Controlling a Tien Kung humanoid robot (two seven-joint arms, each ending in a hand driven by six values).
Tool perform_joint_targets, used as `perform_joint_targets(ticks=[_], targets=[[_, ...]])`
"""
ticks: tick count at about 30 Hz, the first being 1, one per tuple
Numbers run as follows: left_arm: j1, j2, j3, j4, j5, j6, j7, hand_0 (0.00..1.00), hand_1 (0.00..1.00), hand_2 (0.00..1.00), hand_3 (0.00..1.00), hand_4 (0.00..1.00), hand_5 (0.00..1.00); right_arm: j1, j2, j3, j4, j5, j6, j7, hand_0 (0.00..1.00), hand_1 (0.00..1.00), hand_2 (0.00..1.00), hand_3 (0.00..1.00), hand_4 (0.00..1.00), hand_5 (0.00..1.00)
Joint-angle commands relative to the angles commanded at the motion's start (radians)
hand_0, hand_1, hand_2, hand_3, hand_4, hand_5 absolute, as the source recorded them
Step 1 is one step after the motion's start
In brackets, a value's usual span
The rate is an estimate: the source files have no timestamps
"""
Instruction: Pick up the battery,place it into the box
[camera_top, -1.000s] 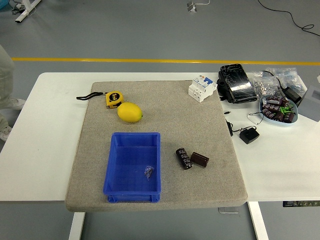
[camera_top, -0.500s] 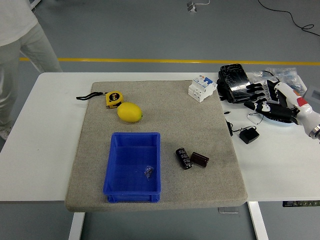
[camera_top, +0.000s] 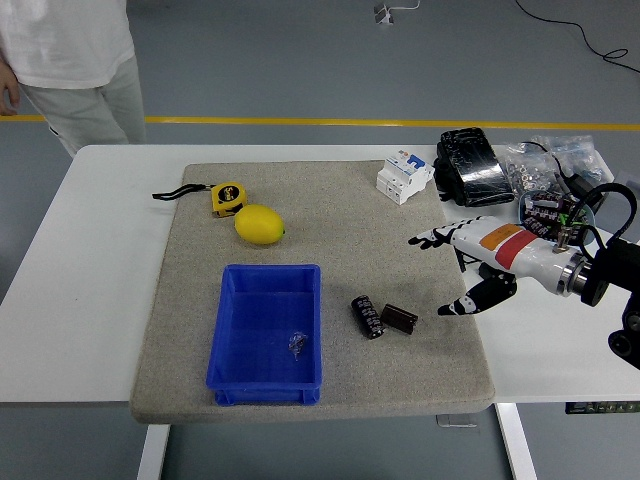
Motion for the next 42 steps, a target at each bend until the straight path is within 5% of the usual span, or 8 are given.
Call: perform_joint_targets(ticks=[2, 3, 10, 26, 42], targets=[[-0.002, 0.000, 0.000, -0.001, 0.001, 0.001, 0.000, 0.840, 0.851, 0.875, 0.783, 0.814, 0.692, 0.029, 0.013, -0.042, -0.010, -0.078, -0.028, 0.014, 0.701, 0.731, 0.772, 0.848, 0.998, 0.279], [-0.002, 0.000, 0.001, -0.001, 0.000, 0.002, -0.001, 0.827, 0.841, 0.864, 0.780, 0.814, 0.693, 0.041, 0.019, -0.060, -0.015, -0.124, -0.038, 0.019, 0.673, 0.700, 0.757, 0.827, 0.983, 0.175], [-0.006, 0.001, 0.003, -0.002, 0.005, 0.005, -0.003, 0.821, 0.834, 0.854, 0.778, 0.815, 0.694, 0.113, 0.078, -0.152, -0.074, -0.346, -0.061, 0.030, 0.667, 0.695, 0.753, 0.826, 0.998, 0.211], [-0.017, 0.006, -0.007, -0.001, 0.030, 0.018, -0.005, 0.814, 0.816, 0.837, 0.773, 0.814, 0.691, 0.150, 0.164, -0.213, -0.172, -0.378, -0.065, 0.031, 0.663, 0.689, 0.746, 0.826, 0.998, 0.211], [-0.019, 0.012, -0.021, -0.002, 0.064, 0.026, 0.004, 0.797, 0.793, 0.824, 0.758, 0.814, 0.691, 0.127, 0.197, -0.218, -0.223, -0.360, -0.108, 0.051, 0.648, 0.666, 0.729, 0.812, 0.955, 0.172]])
